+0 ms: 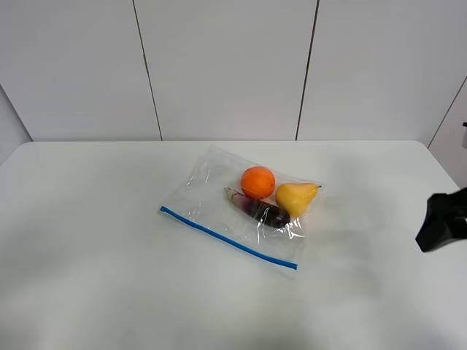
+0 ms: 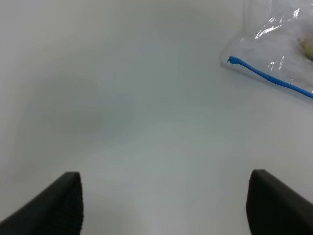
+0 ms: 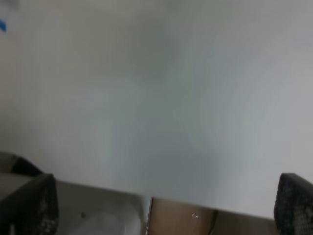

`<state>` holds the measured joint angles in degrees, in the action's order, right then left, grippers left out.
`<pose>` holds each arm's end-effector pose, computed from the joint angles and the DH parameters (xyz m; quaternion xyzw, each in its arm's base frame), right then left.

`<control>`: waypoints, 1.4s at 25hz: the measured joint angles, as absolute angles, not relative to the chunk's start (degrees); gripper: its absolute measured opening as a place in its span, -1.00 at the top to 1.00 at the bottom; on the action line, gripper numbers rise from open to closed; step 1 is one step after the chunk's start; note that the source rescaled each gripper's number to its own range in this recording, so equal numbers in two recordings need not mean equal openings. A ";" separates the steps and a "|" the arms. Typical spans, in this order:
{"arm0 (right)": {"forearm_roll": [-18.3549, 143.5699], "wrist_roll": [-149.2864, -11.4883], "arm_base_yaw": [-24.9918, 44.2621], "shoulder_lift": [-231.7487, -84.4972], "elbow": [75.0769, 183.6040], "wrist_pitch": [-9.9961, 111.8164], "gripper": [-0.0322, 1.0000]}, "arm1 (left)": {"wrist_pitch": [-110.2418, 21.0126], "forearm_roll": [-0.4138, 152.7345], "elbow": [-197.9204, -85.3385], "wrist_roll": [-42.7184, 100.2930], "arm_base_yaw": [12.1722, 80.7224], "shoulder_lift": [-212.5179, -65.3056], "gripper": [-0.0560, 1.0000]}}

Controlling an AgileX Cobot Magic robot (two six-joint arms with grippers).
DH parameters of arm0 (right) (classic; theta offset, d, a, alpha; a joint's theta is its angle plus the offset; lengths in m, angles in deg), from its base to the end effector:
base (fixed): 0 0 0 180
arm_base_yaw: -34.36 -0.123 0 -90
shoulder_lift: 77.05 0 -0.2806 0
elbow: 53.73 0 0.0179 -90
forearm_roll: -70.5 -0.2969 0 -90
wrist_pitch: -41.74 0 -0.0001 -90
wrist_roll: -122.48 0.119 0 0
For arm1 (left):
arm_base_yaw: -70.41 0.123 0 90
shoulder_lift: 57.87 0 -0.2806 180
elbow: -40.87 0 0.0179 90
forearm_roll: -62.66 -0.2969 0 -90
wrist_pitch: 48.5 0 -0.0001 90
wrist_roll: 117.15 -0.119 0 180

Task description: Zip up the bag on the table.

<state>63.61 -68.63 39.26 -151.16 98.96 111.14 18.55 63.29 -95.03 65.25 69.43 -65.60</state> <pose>0.2371 -0.0069 0.2349 -0.0373 0.9944 0.0461 0.0871 0.0484 -0.0020 0.3007 -0.0099 0.8610 -0.0204 0.5081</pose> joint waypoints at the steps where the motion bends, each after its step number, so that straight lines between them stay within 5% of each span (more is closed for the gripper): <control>1: 63.61 -68.59 39.26 -148.32 96.66 110.72 -1.00 | 18.55 63.29 -95.03 65.25 69.43 -65.60 -0.79; 10: 63.61 -67.23 39.26 -120.90 78.46 102.63 -0.98 | 18.55 63.29 -95.03 65.25 69.43 -65.60 -0.79; 35: 62.99 -66.89 37.62 -84.63 77.57 100.83 -0.98 | 18.55 63.29 -95.03 65.20 69.43 -65.60 -0.79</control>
